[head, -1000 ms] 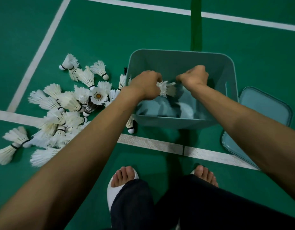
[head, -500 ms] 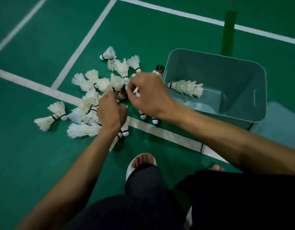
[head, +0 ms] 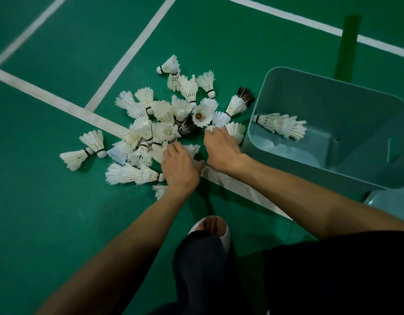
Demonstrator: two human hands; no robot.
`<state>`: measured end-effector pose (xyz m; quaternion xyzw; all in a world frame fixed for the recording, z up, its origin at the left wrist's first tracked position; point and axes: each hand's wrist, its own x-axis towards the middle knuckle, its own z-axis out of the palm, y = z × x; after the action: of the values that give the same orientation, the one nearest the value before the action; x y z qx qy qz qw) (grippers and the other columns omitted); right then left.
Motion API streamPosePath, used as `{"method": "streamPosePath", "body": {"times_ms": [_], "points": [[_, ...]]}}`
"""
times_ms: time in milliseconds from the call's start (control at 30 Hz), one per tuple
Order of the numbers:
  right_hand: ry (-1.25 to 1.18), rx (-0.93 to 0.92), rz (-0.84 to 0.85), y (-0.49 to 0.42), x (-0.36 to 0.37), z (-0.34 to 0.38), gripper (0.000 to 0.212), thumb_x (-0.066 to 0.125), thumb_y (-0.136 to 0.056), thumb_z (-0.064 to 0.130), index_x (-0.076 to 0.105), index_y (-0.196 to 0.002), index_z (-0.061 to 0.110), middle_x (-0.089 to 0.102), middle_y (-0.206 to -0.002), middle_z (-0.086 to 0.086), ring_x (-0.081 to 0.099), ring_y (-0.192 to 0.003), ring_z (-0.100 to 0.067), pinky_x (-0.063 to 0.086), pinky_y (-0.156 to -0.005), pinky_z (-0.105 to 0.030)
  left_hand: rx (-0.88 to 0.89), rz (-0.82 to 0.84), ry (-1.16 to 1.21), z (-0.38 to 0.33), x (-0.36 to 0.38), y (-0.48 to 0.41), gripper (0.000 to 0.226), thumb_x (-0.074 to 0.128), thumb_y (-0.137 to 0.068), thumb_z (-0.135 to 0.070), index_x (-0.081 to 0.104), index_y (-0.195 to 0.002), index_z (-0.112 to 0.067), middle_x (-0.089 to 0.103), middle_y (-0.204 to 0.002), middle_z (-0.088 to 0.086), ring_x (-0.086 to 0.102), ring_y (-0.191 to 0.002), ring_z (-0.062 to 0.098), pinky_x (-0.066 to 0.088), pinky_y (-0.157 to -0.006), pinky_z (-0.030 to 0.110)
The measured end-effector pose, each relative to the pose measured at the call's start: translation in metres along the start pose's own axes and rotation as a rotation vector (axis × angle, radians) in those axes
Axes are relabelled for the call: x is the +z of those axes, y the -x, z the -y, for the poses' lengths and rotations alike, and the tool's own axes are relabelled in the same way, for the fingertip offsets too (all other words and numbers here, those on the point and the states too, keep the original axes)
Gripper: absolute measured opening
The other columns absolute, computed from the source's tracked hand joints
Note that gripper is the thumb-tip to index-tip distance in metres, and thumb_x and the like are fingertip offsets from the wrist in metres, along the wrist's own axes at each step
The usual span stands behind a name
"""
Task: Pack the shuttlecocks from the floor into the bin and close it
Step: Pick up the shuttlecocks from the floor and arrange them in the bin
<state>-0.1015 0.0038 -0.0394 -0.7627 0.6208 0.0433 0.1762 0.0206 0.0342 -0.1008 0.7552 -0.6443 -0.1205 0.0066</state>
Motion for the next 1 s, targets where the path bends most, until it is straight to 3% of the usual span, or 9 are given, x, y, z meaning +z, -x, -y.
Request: {"method": "streamPosePath", "body": {"times_ms": [100, 200, 267, 367, 600, 667, 767, 900, 1000], "points": [[0.048, 0.015, 0.013, -0.007, 0.006, 0.000, 0.036, 0.064, -0.085, 0.000, 0.055, -0.121, 0.003, 0.057, -0.123, -0.017, 0.048, -0.119, -0.034, 0.045, -0.087, -0.039, 0.051, 0.032, -0.106, -0.007, 0.007, -0.006, 0.055, 0.075, -0.087, -0.036, 0.043, -0.126, -0.012, 0.054, -0.124, 0.010, 0.053, -0.115, 0.028, 0.048, -0.088, 0.039], [0.069, 0.044, 0.022, -0.007, 0.006, 0.005, 0.014, 0.063, -0.088, 0.002, 0.057, -0.098, 0.009, 0.064, -0.112, -0.012, 0.049, -0.116, -0.031, 0.045, -0.084, -0.038, 0.082, 0.059, -0.106, -0.010, 0.011, -0.003, 0.059, 0.074, -0.086, -0.015, 0.039, -0.133, -0.013, 0.050, -0.126, 0.009, 0.056, -0.112, 0.028, 0.047, -0.086, 0.038], [0.087, 0.069, 0.033, -0.005, 0.004, 0.005, 0.026, 0.063, -0.089, 0.006, 0.043, -0.073, 0.014, 0.065, -0.102, -0.010, 0.050, -0.115, -0.031, 0.044, -0.085, -0.038, 0.122, 0.051, -0.030, -0.010, 0.010, -0.001, 0.065, 0.077, -0.079, -0.005, 0.039, -0.132, -0.010, 0.047, -0.125, 0.013, 0.057, -0.105, 0.032, 0.048, -0.079, 0.040], [0.029, 0.091, 0.047, -0.001, -0.004, 0.000, 0.040, 0.063, -0.087, 0.005, 0.032, -0.066, 0.017, 0.049, -0.076, -0.005, 0.050, -0.104, -0.030, 0.039, -0.078, -0.040, 0.186, 0.138, 0.148, -0.007, 0.004, 0.001, 0.079, 0.080, -0.059, 0.006, 0.037, -0.125, -0.006, 0.039, -0.125, 0.017, 0.052, -0.093, 0.035, 0.041, -0.065, 0.039], [-0.183, 0.049, 0.103, 0.012, -0.036, 0.004, 0.030, 0.057, -0.084, 0.005, 0.035, -0.067, 0.016, 0.042, -0.064, -0.003, 0.046, -0.071, -0.027, 0.034, -0.056, -0.033, 0.077, -0.006, 0.353, 0.004, -0.018, -0.005, 0.043, 0.060, -0.097, -0.016, 0.039, -0.133, -0.006, 0.045, -0.122, 0.016, 0.050, -0.080, 0.023, 0.041, -0.066, 0.036], [-0.301, 0.085, 0.132, 0.014, -0.050, 0.009, 0.031, 0.056, -0.085, 0.005, 0.036, -0.065, 0.017, 0.038, -0.062, -0.001, 0.043, -0.060, -0.022, 0.033, -0.052, -0.030, 0.020, -0.051, 0.414, 0.004, -0.035, -0.010, 0.038, 0.066, -0.094, -0.020, 0.046, -0.124, -0.007, 0.052, -0.105, 0.007, 0.050, -0.082, 0.019, 0.042, -0.071, 0.033], [-0.659, 0.174, 0.229, 0.017, -0.073, 0.016, 0.029, 0.061, -0.088, 0.004, 0.043, -0.067, 0.013, 0.038, -0.061, 0.000, 0.033, -0.049, -0.014, 0.027, -0.045, -0.025, 0.051, -0.103, 0.545, 0.002, -0.063, -0.019, 0.022, 0.070, -0.088, -0.014, 0.049, -0.094, -0.011, 0.051, -0.074, -0.006, 0.047, -0.061, 0.006, 0.043, -0.056, 0.020], [-0.870, 0.229, 0.115, 0.028, -0.121, 0.013, 0.011, 0.064, -0.088, 0.009, 0.056, -0.081, 0.007, 0.052, -0.069, -0.003, 0.037, -0.043, -0.009, 0.028, -0.037, -0.020, 0.085, -0.154, 0.646, -0.009, -0.110, -0.036, 0.017, 0.072, -0.081, -0.022, 0.060, -0.085, -0.011, 0.061, -0.070, -0.006, 0.057, -0.059, 0.012, 0.052, -0.055, 0.030], [-1.033, 0.268, -0.023, 0.045, -0.164, -0.010, 0.017, 0.070, -0.080, 0.012, 0.054, -0.074, 0.009, 0.048, -0.063, -0.003, 0.030, -0.033, -0.008, 0.023, -0.037, -0.018, 0.164, -0.168, 0.757, -0.036, -0.145, -0.041, 0.019, 0.073, -0.081, -0.026, 0.060, -0.080, -0.013, 0.060, -0.068, -0.005, 0.052, -0.056, 0.011, 0.043, -0.052, 0.026]]}}
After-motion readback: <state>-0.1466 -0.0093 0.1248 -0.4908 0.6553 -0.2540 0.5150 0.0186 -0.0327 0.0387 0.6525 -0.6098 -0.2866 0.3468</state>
